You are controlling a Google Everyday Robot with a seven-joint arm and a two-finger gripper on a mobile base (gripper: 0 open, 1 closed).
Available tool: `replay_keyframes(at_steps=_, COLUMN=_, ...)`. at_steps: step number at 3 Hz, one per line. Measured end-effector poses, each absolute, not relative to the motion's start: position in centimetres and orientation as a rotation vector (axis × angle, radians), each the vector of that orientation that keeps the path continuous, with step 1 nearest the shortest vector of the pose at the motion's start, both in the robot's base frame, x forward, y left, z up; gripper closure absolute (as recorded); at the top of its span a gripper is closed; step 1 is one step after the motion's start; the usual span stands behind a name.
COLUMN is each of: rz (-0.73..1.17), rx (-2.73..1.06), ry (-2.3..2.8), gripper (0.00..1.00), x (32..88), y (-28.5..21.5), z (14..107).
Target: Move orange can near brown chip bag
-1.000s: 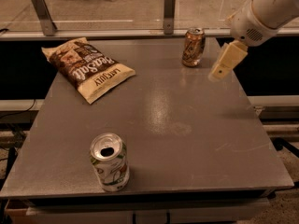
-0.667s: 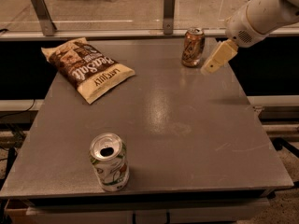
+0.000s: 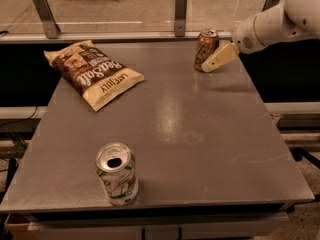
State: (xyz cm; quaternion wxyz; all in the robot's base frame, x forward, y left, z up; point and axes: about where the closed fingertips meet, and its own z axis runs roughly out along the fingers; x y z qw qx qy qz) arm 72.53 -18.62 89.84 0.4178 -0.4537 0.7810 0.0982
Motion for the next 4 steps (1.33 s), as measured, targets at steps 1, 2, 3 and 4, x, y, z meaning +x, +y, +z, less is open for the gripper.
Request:
replay_keyframes(at_steps=1, rz=0.417, rx=-1.094, ry=1.902, gripper=0.00, x=74.5, y=-17.0, z=88.5)
replay_keyframes(at_steps=2, rz=0.534, rx=-1.064, ry=1.860, gripper=0.17, x=75.3, y=-15.9, z=87.7)
replay_keyframes(at_steps=3, rz=0.604, rx=-1.051, ry=1.831, gripper=0.41, x=75.1, y=-15.5, z=87.7)
replay_keyframes(at_steps=4, rz=0.634, rx=-1.052, ry=1.784, gripper=0.64, x=74.0, y=-15.5, z=88.9)
